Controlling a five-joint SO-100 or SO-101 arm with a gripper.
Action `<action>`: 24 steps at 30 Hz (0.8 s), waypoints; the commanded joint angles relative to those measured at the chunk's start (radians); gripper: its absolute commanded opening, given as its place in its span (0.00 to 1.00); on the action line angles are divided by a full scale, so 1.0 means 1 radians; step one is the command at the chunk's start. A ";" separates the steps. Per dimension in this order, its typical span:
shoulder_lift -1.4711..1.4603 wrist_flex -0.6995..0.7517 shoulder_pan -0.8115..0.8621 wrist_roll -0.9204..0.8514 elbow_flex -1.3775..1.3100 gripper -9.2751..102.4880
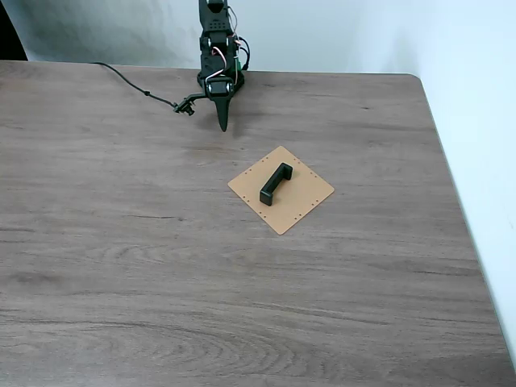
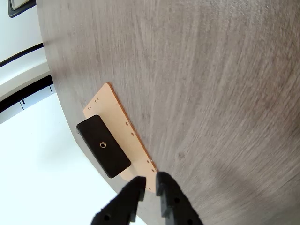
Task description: Grasp a black block and then place it on the board.
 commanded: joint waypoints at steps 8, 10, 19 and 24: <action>0.112 0.051 -0.003 0.017 0.028 0.08; 0.141 0.067 0.009 0.034 0.034 0.08; 0.158 0.078 0.012 0.037 0.038 0.08; 0.158 0.077 0.000 0.015 0.038 0.08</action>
